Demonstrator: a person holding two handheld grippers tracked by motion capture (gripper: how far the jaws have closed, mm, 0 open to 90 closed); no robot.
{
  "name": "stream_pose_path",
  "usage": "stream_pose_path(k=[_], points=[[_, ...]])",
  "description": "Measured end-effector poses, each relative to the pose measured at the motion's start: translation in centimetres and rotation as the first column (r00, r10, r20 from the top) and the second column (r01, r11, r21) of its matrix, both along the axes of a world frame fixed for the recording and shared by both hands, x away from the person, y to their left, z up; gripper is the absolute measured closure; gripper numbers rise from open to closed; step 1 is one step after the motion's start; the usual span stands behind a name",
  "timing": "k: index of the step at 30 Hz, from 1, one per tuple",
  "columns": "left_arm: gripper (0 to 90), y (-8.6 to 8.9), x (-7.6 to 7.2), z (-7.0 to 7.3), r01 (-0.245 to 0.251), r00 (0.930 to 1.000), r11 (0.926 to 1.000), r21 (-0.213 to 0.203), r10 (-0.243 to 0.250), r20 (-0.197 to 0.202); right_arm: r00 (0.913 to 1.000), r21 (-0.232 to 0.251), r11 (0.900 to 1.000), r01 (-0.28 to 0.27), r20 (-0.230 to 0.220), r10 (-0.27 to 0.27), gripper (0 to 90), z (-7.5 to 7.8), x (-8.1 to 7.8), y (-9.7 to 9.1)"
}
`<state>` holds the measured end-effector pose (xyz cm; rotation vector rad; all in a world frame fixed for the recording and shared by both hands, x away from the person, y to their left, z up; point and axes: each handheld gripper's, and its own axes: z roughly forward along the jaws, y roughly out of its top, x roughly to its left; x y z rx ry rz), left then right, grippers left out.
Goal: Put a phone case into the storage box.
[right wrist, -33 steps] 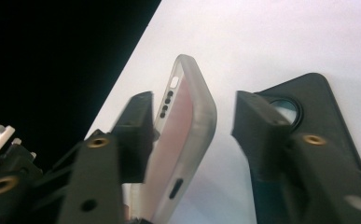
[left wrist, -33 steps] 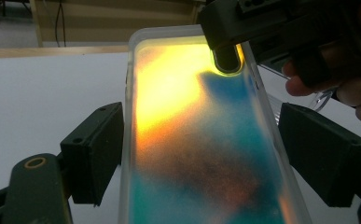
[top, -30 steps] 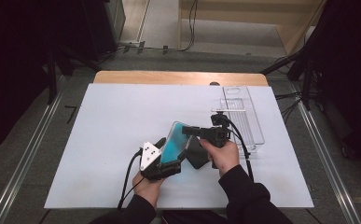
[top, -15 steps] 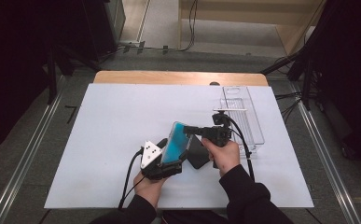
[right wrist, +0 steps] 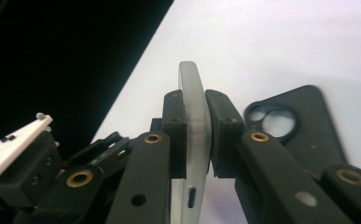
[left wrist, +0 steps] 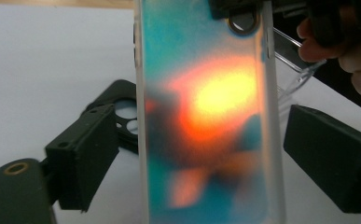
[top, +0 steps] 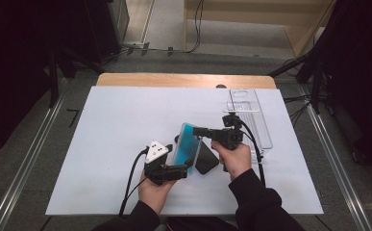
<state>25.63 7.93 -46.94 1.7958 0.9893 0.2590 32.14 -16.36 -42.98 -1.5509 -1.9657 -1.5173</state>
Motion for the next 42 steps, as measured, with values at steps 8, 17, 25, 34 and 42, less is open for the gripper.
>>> stream_pose_path(k=[8, 17, 25, 34, 42], points=[[13.5, 0.1, 0.6, 0.8, 0.050, 0.9941, 0.9983, 0.031, -0.047, -0.098, 0.9983, -0.053, 0.9986, 0.011, 0.058, -0.008, 77.0, 0.7, -0.4, -0.3], [13.4, 0.7, 1.8, 2.2, 0.120, 0.9749, 0.9899, 0.076, -0.103, -0.197, 0.9807, -0.168, 0.9857, -0.016, 0.189, 0.048, 77.0, 1.8, -1.3, 0.1], [13.5, 0.9, 2.3, 3.3, 0.186, 0.9630, 0.9788, 0.085, -0.165, -0.213, 0.9703, -0.181, 0.9828, -0.038, 0.229, 0.079, 77.0, 1.7, -1.3, 0.2], [15.2, 1.3, 3.3, 3.8, 0.273, 0.9261, 0.9558, 0.110, -0.230, -0.299, 0.9580, -0.194, 0.9792, -0.060, 0.265, 0.111, 77.0, 1.9, -1.2, -0.4], [24.0, 2.0, 3.7, 4.2, 0.366, 0.9054, 0.9261, 0.093, -0.331, -0.266, 0.9530, -0.204, 0.9734, -0.104, 0.260, 0.156, 76.9, 1.6, -1.5, 0.0]])
